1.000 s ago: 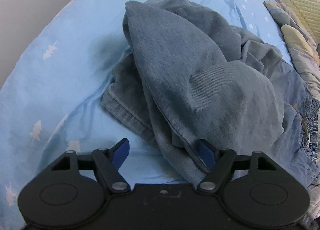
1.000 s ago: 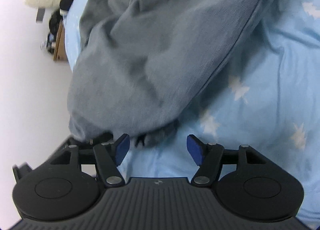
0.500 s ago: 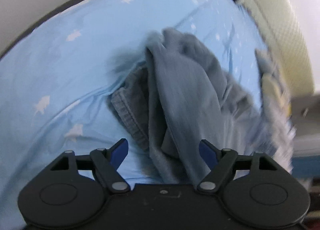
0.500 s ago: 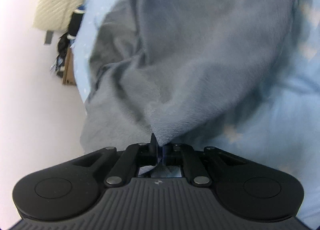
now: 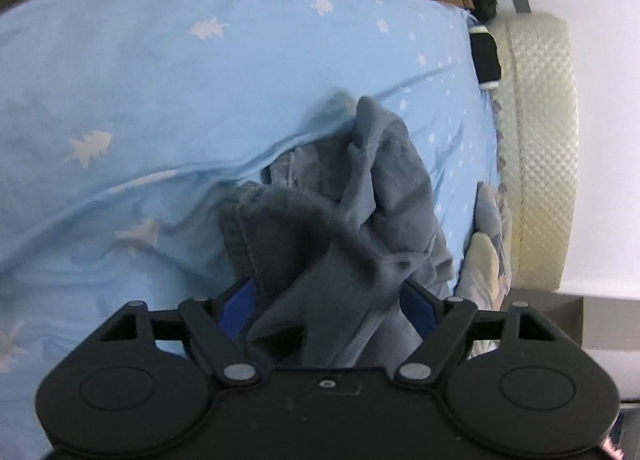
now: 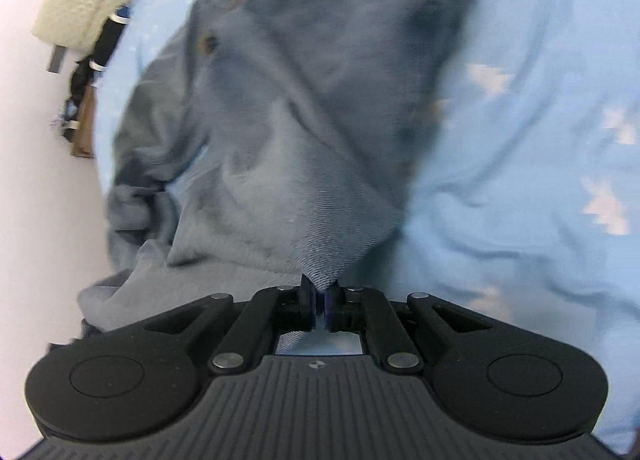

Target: Fold clothes

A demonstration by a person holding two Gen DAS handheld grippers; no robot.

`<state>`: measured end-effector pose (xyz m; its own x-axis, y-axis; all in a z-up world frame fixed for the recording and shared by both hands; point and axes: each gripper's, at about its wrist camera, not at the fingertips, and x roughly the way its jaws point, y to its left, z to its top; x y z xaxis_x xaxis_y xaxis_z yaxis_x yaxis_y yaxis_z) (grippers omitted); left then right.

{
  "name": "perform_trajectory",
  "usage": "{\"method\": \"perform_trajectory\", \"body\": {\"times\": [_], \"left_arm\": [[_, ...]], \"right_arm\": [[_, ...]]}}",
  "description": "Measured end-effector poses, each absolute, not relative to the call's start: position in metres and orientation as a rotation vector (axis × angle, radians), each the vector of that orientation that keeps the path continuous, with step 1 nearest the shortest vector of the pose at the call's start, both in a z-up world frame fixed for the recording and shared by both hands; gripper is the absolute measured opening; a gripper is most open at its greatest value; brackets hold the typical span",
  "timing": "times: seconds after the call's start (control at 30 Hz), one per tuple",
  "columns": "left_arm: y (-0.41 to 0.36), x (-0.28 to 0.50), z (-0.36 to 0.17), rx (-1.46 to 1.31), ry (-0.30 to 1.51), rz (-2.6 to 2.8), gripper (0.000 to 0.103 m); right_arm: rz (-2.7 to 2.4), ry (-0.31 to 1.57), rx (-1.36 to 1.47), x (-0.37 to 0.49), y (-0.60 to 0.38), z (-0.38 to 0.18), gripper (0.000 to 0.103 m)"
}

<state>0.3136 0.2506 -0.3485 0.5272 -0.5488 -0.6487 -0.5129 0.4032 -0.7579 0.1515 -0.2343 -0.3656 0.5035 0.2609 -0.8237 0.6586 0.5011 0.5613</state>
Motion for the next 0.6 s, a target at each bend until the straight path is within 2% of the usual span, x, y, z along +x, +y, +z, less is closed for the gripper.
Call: {"method": "perform_trajectory", "body": {"times": [0.23,0.33,0.37,0.4,0.43,0.5,0.6], "left_arm": [[0.261,0.323,-0.371,-1.183,1.192,0.048,0.078],[0.260,0.323,-0.379,-1.160,1.218,0.039,0.073],[0.261,0.322,-0.384,-1.159,1.219,0.042,0.065],[0.262,0.322,-0.388,-1.158,1.220,0.045,0.051],[0.263,0.321,-0.392,-1.159,1.221,0.048,0.041],[0.266,0.319,-0.398,-1.193,1.216,0.050,0.007],[0.270,0.316,-0.378,-1.177,1.125,0.000,0.002]], "right_arm": [[-0.336,1.078,1.071,0.153,-0.235,-0.381,0.004],[-0.325,1.082,1.058,0.158,-0.231,-0.383,0.004],[-0.320,1.083,1.051,0.159,-0.230,-0.383,0.004],[-0.316,1.083,1.045,0.159,-0.229,-0.383,0.004],[-0.310,1.085,1.044,0.159,-0.229,-0.383,0.004],[-0.298,1.090,1.047,0.154,-0.229,-0.383,0.004],[-0.270,1.098,1.034,0.147,-0.227,-0.378,0.004]]}}
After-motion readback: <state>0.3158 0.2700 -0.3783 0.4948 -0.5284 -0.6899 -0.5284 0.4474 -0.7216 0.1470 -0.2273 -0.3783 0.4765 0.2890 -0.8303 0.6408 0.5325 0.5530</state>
